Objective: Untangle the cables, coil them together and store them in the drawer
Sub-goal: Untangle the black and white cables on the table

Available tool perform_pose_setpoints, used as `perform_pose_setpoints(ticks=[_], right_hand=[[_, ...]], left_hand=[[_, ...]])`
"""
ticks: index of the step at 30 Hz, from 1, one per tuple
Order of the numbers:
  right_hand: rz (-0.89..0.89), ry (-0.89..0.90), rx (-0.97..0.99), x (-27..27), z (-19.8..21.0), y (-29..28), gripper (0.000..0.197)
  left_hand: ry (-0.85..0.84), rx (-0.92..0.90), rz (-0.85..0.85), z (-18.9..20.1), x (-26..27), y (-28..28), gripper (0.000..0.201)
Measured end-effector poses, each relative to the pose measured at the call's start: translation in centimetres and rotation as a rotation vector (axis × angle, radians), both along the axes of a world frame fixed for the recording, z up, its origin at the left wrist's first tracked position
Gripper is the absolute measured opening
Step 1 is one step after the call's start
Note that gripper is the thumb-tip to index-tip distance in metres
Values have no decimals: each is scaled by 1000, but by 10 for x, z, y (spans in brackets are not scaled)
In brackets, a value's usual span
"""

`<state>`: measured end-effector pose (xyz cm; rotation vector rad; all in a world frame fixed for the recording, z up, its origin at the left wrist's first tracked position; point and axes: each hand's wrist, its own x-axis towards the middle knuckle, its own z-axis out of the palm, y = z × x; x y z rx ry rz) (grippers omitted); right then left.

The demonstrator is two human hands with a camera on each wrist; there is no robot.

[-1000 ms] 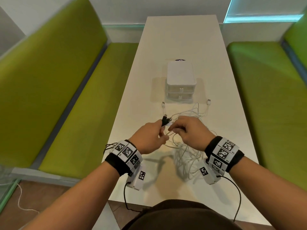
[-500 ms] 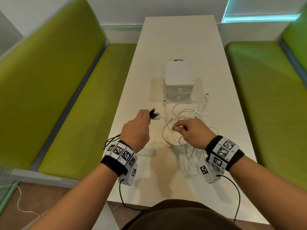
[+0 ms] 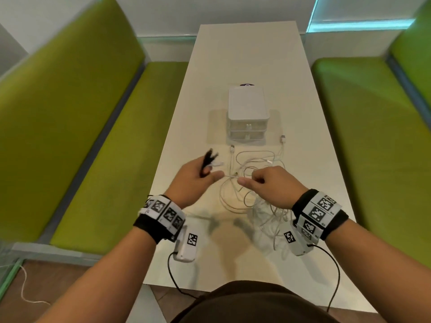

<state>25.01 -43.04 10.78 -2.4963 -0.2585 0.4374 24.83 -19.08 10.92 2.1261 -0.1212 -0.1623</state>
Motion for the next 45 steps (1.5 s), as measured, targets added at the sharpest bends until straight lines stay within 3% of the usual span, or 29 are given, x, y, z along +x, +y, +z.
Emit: perform_pose_setpoints(ticks=[3,5,7,11,15,18,21,23,25,27,29,30,33,36,39,41,43,45], right_hand=[[14,164,103,2,-4,-11,34],[6,160,195,2,-3,-12,23],[-10,126,224,3,-3,-7,25],[35,83,83,5,-9,7,23],[28,-26,150,4,-10,17,22],[-34,-77,265,4,-5,13,24],[-64,44,203,2,-7,2,37],[-43,91,149,1,-12,-3,42],[-37,79,198,0,-15,-4,31],[-37,57,302,-1,-13,-2,16],[-35,31,362,0,-9,1,16],[-44,28,356,1,-8,3,17],[-65,23,303,2,-8,6,18],[-29,-10,339,1,-7,12,19],[-34,-55,395,-2,-4,16,4],[-51,-60,339,-2,-5,14,15],[-36,0,166,0,-8,7,32],[-16,92,108,0,-10,3,24]], left_hand=[[92,82,137,-4,11,24,29],[112,447,87,-6,10,26,13],[28,725,13,-8,3,17,14],[-228,547,-158,-1,-11,-18,27],[-76,532,-258,-2,-14,-43,21],[-56,204,-163,-6,-9,-37,9],[-57,-135,53,2,-2,-19,31],[-66,-228,123,8,3,-8,27],[-33,-40,101,8,8,-2,25],[67,371,9,3,12,0,11],[50,675,-18,-2,11,0,11],[-20,709,-22,-1,9,-2,13],[-255,528,-138,4,2,-13,23],[-201,461,-272,3,-6,-29,16],[-140,402,-297,0,-6,-32,23],[-177,353,-280,3,-3,-29,22],[-221,402,-250,6,1,-18,17],[-220,548,-213,7,5,-8,11]])
